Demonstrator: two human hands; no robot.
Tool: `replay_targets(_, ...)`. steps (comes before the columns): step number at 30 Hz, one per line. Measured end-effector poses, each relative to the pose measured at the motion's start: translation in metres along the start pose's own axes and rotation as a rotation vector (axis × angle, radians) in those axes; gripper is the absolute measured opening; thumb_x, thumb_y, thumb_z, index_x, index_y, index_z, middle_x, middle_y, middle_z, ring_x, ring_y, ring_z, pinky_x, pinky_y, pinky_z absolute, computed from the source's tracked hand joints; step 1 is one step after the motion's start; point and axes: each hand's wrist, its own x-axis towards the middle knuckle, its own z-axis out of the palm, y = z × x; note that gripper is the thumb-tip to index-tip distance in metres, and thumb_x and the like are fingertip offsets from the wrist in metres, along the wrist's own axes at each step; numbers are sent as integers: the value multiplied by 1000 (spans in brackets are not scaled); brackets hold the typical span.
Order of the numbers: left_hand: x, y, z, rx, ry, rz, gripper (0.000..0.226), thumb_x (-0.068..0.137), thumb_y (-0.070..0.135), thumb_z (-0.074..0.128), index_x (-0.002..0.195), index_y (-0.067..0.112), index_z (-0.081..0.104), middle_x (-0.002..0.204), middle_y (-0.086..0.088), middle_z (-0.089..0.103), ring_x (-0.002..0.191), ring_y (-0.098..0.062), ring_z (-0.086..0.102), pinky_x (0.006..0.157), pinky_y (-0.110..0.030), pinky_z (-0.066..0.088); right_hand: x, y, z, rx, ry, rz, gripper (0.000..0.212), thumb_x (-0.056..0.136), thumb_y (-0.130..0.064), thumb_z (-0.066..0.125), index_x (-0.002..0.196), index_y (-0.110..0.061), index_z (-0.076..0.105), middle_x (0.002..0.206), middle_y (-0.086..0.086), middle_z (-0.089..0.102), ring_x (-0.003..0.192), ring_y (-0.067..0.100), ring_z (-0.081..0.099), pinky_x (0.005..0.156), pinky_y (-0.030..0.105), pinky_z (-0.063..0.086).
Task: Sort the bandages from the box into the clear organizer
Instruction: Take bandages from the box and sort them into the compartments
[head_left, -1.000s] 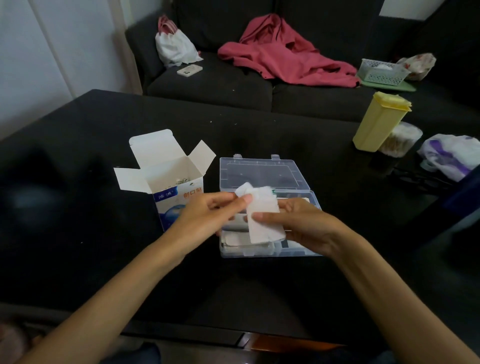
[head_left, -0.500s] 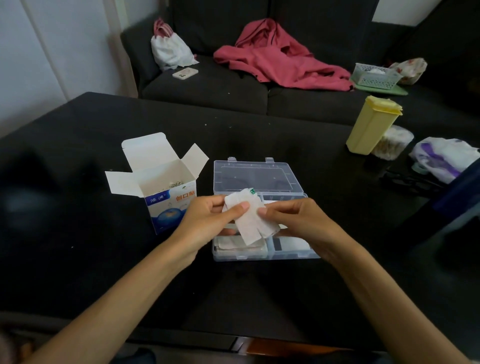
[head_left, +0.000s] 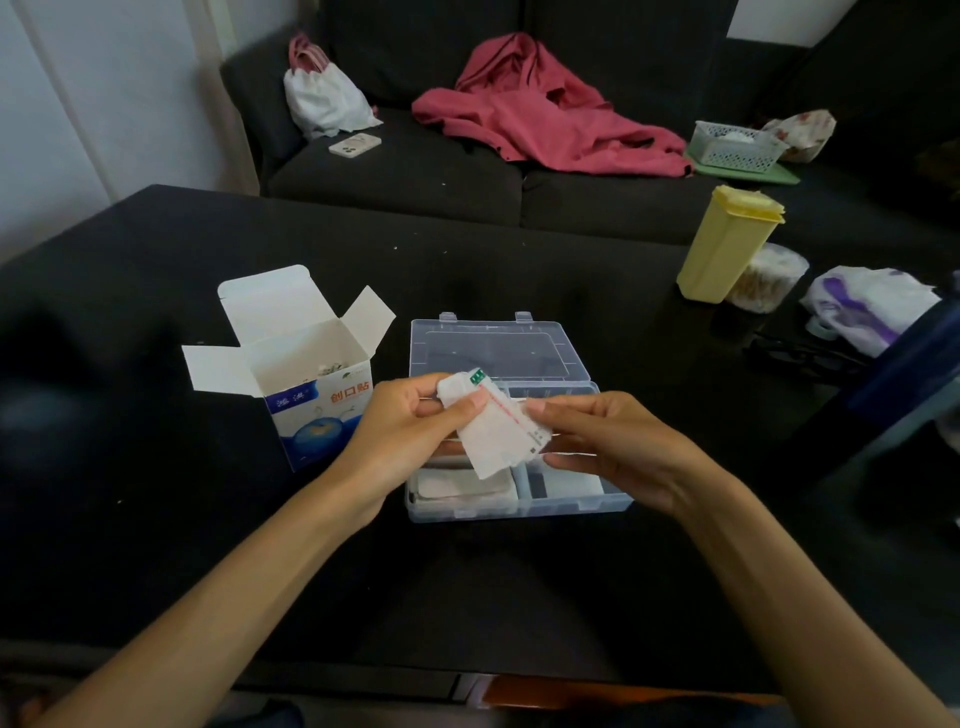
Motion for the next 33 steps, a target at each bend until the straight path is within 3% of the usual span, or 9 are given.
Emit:
replay_targets(3, 1, 1, -3, -38, 39, -2, 15, 88, 20, 60, 100, 28, 63, 91, 11, 70, 81, 2, 68, 61, -13, 53, -1, -1, -5, 27, 0, -17, 15, 78, -14, 69, 92, -8, 71, 85, 6, 74, 72, 10, 70, 55, 15, 52)
replay_targets(7, 3, 3, -6, -22, 126, -28, 30, 89, 19, 59, 119, 18, 59, 110, 1, 68, 94, -9, 66, 69, -20, 57, -1, -2, -10, 32, 80, -54, 16, 78, -18, 70, 91, -10, 70, 80, 2, 73, 67, 6, 68, 55, 15, 50)
replay_targets(11, 4, 3, -11, -35, 209, -61, 29, 90, 19, 58, 119, 17, 58, 119, -3, 64, 106, -16, 64, 74, -26, 57, -4, -4, -22, -46, 153, -66, 17, 80, -17, 69, 97, -19, 68, 80, -2, 72, 65, 3, 67, 57, 15, 49)
replay_targets(17, 5, 2, -12, -51, 262, -86, 24, 90, 18, 59, 114, 20, 57, 122, -3, 63, 108, -18, 62, 71, -26, 56, -13, -4, -44, -235, 205, -72, 17, 79, -21, 69, 96, -17, 68, 90, 0, 70, 79, 8, 67, 65, 19, 49)
replay_targets(22, 8, 2, -13, -68, 314, -98, 32, 89, 20, 60, 121, 17, 58, 124, -2, 62, 107, -18, 63, 71, -27, 57, -16, 0, -56, -336, 259, -21, 8, 79, -13, 69, 87, -14, 69, 92, 4, 69, 84, 13, 66, 66, 21, 52)
replay_targets(26, 7, 0, -13, -65, 312, -59, 34, 87, 20, 63, 120, 13, 62, 122, -2, 64, 108, -17, 62, 75, -28, 58, -15, -1, -49, -430, 213, -41, 12, 79, -11, 69, 90, -13, 67, 86, 4, 71, 73, 10, 69, 59, 16, 52)
replay_targets(30, 6, 1, -14, -85, 345, -45, 33, 86, 20, 64, 118, 13, 63, 117, -2, 66, 106, -18, 63, 81, -34, 57, -16, -5, -37, -383, 201, -175, 9, 77, -17, 70, 86, -17, 67, 78, -2, 73, 69, 6, 70, 57, 14, 51)
replay_targets(33, 6, 2, -15, -135, 382, 3, 21, 87, 19, 63, 108, 19, 64, 106, 4, 68, 99, -12, 65, 74, -26, 58, -9, -1, -17, -374, 148, -225, 9, 78, -19, 70, 86, -20, 68, 76, -3, 73, 69, 6, 70, 56, 12, 50)
